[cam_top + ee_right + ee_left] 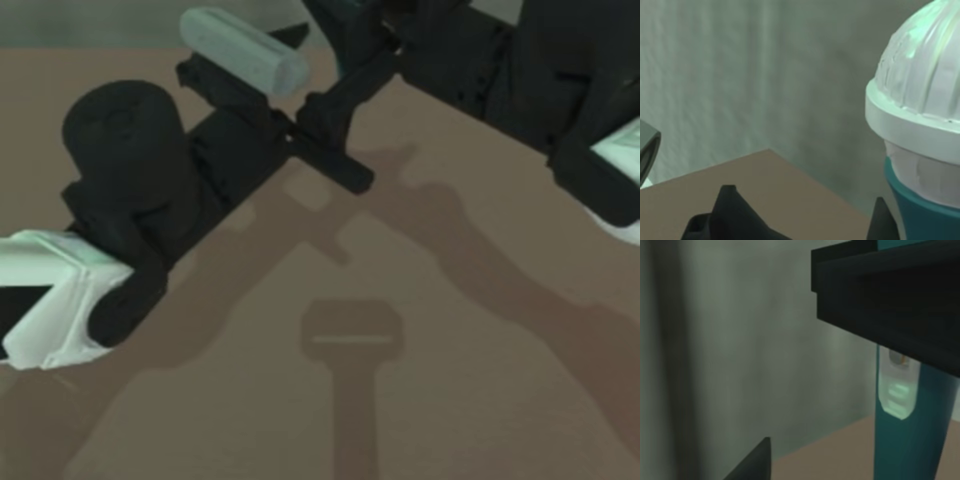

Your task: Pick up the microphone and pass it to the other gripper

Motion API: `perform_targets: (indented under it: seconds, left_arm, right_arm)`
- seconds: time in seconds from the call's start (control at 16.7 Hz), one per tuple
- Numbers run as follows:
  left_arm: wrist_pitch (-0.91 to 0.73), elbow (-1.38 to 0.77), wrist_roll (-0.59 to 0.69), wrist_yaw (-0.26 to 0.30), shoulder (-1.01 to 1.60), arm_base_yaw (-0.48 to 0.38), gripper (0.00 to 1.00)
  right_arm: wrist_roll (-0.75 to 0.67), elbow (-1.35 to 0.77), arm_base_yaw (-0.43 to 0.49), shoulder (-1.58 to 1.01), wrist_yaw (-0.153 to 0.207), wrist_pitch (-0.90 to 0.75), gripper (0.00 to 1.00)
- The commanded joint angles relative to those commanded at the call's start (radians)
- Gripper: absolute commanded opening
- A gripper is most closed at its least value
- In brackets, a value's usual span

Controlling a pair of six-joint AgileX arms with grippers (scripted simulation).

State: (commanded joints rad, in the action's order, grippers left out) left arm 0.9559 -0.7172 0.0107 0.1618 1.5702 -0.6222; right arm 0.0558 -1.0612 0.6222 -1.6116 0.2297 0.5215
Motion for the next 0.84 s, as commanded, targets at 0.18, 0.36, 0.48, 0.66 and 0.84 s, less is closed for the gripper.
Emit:
perform_targets:
  seconds: [0.18, 0.36, 0.48, 0.66, 0.84]
  left_arm:
    - [0.0, 0.008, -0.013, -0.018, 0.011, 0.011, 1.0]
    - [-0.004, 0.049, -0.012, -0.013, -0.031, 0.025, 1.0]
    - [-0.009, 0.119, -0.011, -0.005, -0.107, 0.043, 1.0]
    - [-0.014, 0.231, -0.009, 0.013, -0.226, 0.066, 1.0]
    - [-0.014, 0.266, -0.009, 0.021, -0.262, 0.074, 1.0]
  right_arm:
    - [0.006, -0.008, -0.003, 0.008, -0.01, 0.001, 0.0]
    - [0.003, 0.01, -0.022, 0.025, 0.011, 0.0, 0.0]
    - [0.001, 0.037, -0.053, 0.052, 0.043, 0.0, 0.0]
    - [0.004, 0.078, -0.1, 0.097, 0.098, 0.002, 0.0]
    - [0.007, 0.094, -0.119, 0.112, 0.118, 0.001, 0.0]
